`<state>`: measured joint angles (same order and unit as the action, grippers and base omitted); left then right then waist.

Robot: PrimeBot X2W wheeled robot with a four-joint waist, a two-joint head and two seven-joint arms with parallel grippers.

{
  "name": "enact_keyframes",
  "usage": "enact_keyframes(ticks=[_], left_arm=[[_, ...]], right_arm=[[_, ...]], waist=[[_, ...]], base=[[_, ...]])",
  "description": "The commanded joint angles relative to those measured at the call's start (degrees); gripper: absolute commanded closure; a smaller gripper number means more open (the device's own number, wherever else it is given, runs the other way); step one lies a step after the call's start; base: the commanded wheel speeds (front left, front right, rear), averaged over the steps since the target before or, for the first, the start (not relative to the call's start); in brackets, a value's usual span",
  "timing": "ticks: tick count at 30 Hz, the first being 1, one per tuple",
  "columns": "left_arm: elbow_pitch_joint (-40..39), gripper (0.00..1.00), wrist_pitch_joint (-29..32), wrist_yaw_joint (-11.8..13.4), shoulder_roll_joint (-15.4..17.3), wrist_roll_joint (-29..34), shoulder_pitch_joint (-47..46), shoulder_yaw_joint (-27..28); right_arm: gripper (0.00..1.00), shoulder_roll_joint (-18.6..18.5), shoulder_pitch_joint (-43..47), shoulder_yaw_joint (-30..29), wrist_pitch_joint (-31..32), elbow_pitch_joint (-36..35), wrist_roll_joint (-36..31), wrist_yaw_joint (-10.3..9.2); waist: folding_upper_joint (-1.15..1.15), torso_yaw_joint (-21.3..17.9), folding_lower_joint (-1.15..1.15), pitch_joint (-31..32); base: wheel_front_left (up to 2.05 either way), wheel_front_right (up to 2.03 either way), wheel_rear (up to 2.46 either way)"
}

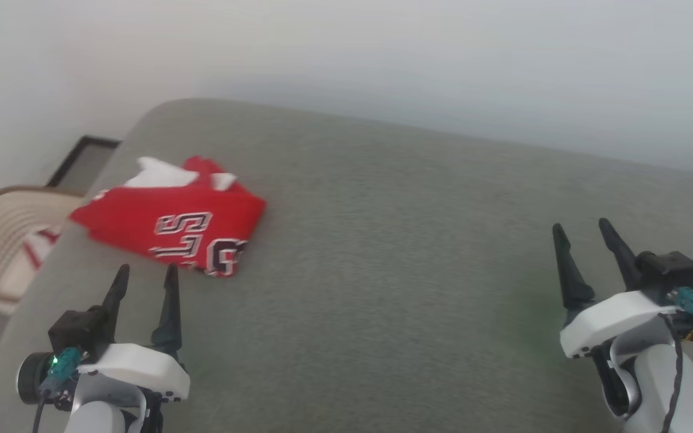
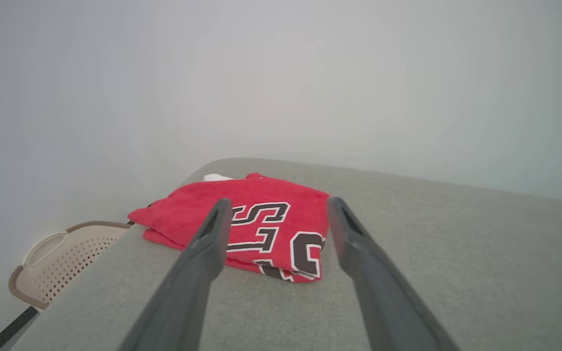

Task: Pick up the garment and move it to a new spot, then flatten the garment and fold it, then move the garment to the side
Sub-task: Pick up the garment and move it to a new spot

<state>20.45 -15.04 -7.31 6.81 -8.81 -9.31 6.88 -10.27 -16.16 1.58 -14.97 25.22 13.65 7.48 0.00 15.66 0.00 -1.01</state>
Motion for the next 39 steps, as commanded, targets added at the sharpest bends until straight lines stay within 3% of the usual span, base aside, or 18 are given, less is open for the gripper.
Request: enact_keyframes(ticks=[1, 12, 22, 27, 31, 35, 39], left_arm=[[0.07, 0.0, -0.2, 0.01, -0.39, 0.13, 0.4, 0.63], [-0.56, 0.0, -0.2, -0.09, -2.02, -0.13, 1.64, 3.35], [-1.72, 0.0, -0.2, -0.16, -2.97, -0.87, 2.72, 5.39], [-0.91, 0.0, -0.2, -0.2, -2.86, -2.39, -0.49, 3.36], [0.73, 0.0, -0.2, -0.18, -0.72, -4.34, -5.88, -0.21], [6.99, 0.0, 0.23, -0.18, 2.98, -7.41, -14.81, -4.35], [16.28, 0.0, 6.58, -0.17, 8.44, -13.44, -25.1, -7.5]], right_arm=[[0.0, 0.45, -0.7, 0.49, -0.3, 0.28, 0.57, 0.02], [0.0, 1.97, -1.55, 4.33, -0.25, 1.46, 2.57, 0.01], [0.0, 2.87, -2.58, 7.39, -0.25, 2.28, 4.09, 0.01], [0.0, 3.09, -3.62, 8.94, -0.25, 1.92, 5.04, 0.01], [0.0, 3.34, -5.49, 10.75, -0.25, 1.63, 5.91, 0.01], [0.0, 3.64, -7.21, 12.8, -0.25, 1.16, 6.65, 0.01], [0.0, 3.65, -8.66, 14.89, -0.25, 0.5, 6.98, 0.01]], waist=[[0.0, 4.26, 0.0, -0.5], [0.0, 13.69, 0.0, -0.18], [0.0, 14.19, 0.0, -0.92], [0.0, 11.16, 0.0, -3.15], [0.0, 7.66, 0.0, -6.14], [0.0, 3.62, 0.0, -9.16], [0.0, -0.15, 0.0, -12.04]], base=[[0.0, 0.0, 0.0], [0.0, 0.0, 0.0], [0.0, 0.0, 0.0], [0.0, 0.0, 0.0], [0.0, 0.0, 0.0], [0.0, 0.0, 0.0], [0.0, 0.0, 0.0]])
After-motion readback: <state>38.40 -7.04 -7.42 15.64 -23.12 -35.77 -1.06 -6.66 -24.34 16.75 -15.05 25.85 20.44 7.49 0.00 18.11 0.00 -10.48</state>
